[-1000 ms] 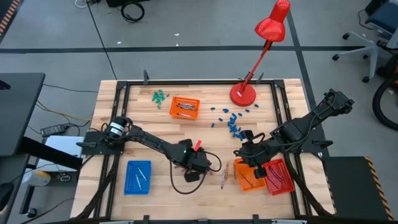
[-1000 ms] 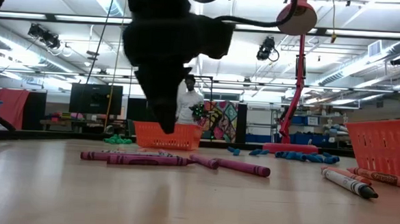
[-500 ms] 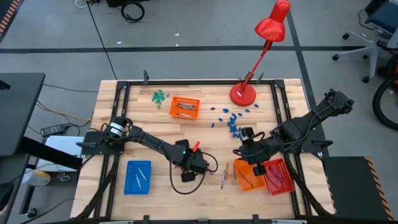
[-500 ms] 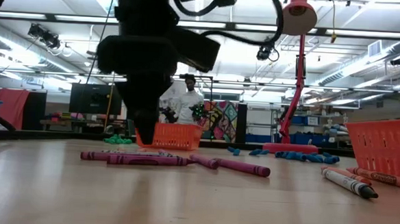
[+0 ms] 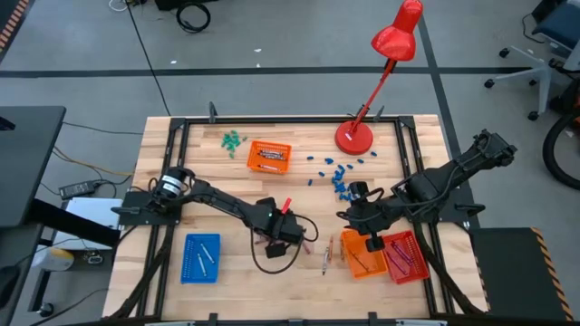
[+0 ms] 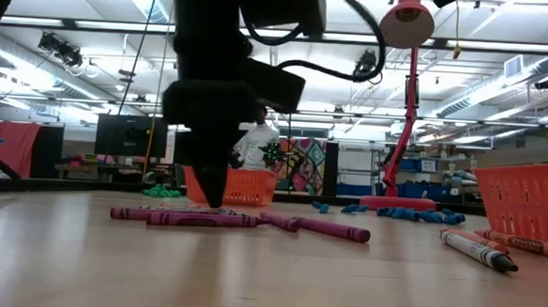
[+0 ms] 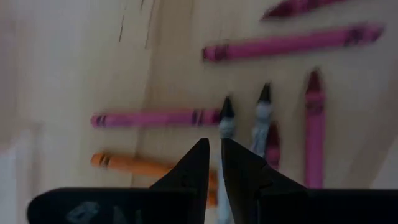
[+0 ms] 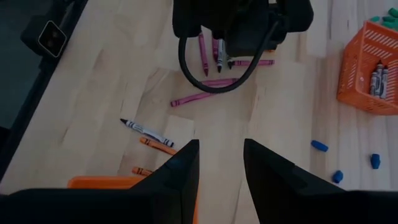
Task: Sort crayons
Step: Put the black crayon into the top orange bin
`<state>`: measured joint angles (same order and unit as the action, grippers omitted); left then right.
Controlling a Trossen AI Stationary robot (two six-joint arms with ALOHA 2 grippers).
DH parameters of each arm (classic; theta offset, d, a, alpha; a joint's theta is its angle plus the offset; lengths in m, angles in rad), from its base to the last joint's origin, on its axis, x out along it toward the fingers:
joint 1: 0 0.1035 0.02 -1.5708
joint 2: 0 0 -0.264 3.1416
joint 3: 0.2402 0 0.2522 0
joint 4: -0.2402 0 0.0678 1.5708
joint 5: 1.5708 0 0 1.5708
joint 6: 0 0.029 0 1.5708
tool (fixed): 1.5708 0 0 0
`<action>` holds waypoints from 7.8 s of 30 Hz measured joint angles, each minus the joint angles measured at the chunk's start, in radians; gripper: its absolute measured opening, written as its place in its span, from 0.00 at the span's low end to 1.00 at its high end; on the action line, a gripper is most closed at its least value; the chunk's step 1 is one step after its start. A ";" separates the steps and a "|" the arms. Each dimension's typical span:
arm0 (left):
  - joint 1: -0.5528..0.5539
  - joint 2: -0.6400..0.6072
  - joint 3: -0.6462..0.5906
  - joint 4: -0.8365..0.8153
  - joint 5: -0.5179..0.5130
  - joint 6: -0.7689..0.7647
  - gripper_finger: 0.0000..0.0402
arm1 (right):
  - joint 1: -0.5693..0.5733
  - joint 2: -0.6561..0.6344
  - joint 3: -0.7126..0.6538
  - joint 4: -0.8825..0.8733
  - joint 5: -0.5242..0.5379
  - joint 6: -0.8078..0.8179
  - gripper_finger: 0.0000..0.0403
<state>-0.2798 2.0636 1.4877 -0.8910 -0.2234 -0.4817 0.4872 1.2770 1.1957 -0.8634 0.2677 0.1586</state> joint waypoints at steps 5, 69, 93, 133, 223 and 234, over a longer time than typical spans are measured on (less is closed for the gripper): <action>-0.001 0.000 -0.007 0.032 0.000 0.003 0.13 | 0.000 0.000 0.000 0.000 -0.006 0.004 0.32; 0.003 -0.033 -0.144 0.119 0.132 -0.099 0.05 | -0.030 0.000 -0.001 0.016 -0.042 -0.003 0.32; 0.068 -0.240 -0.148 0.142 -0.228 -0.615 0.09 | -0.099 -0.027 -0.001 0.010 -0.052 0.017 0.32; 0.505 -0.189 -0.145 0.216 -0.299 -1.687 0.15 | -0.136 -0.043 0.000 -0.005 -0.041 0.005 0.32; -0.342 -0.565 -0.146 -0.085 -0.414 -0.316 0.35 | 0.013 0.567 -0.001 0.389 -0.266 -0.419 0.32; -0.312 -0.568 -0.145 -0.072 -0.420 -0.407 0.35 | 0.007 0.640 0.000 0.391 -0.334 -0.533 0.32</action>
<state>-0.5919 1.4952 1.3422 -0.9631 -0.6430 -0.8884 0.4938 1.9173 1.1954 -0.4728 -0.0665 -0.3740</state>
